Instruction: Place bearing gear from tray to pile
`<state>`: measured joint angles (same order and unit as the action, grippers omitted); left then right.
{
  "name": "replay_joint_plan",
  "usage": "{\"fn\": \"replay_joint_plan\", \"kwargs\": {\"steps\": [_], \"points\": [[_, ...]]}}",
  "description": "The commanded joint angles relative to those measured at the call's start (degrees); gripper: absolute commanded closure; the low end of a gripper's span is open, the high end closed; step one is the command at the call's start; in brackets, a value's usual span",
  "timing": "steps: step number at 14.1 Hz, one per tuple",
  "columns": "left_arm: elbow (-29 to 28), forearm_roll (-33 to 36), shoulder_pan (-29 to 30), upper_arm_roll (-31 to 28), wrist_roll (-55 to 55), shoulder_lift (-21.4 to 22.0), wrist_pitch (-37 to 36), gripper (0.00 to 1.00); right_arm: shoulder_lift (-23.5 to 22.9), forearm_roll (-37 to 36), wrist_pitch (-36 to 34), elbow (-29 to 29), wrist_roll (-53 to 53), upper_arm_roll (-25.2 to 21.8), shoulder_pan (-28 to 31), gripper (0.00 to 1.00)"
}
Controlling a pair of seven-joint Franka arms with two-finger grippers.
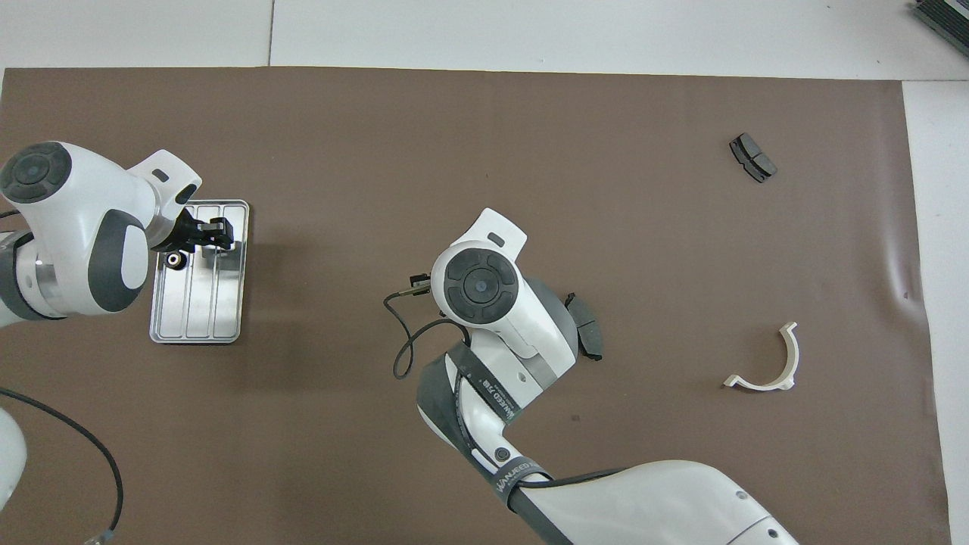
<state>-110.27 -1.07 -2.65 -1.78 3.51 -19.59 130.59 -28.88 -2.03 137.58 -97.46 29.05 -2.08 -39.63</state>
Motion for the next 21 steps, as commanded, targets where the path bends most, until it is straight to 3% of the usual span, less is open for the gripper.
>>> {"fn": "replay_joint_plan", "kwargs": {"steps": [1, 5, 12, 13, 14, 15, 16, 21], "points": [[-2.67, 0.36, -0.34, -0.15, 1.93, 2.10, 1.69, 0.41, -1.27, -2.88, 0.14, 1.13, 0.30, -0.30, 0.69, 0.44], [-5.48, 0.36, -0.25, -0.15, 3.17, 2.19, 7.39, 0.41, -2.05, -3.51, 1.46, 0.52, 0.74, -0.30, 0.79, 0.44], [-5.57, 0.28, -0.60, 0.02, 6.14, 2.10, 8.37, 0.46, -2.32, -3.51, 3.40, -1.07, 0.39, -0.30, 0.87, 0.52], [-5.57, 0.28, -1.12, 0.02, 6.24, 2.02, 8.37, 0.48, -2.32, -3.51, 3.83, -1.15, 0.39, -0.30, 0.79, 0.57], [-5.57, 0.28, -1.13, 0.02, 6.33, 2.01, 8.89, 0.50, -2.32, -3.51, 4.10, -1.50, 0.39, -0.30, 0.78, 0.69], [-6.09, 0.28, -1.13, 0.02, 6.33, 2.01, 9.68, 0.51, -2.32, -3.51, 3.93, -1.59, 0.39, -0.30, 0.70, 0.89], [-6.36, 0.28, -1.04, 0.02, 6.33, 2.01, 10.38, 0.52, -2.24, -3.51, 3.14, -1.16, 0.65, -0.30, 0.87, 1.00], [-6.36, 0.28, -0.87, -0.15, 6.15, 1.84, 10.48, 0.56, -0.14, -3.25, -5.03, 3.06, 0.04, -0.47, 2.97, 1.00]]}}
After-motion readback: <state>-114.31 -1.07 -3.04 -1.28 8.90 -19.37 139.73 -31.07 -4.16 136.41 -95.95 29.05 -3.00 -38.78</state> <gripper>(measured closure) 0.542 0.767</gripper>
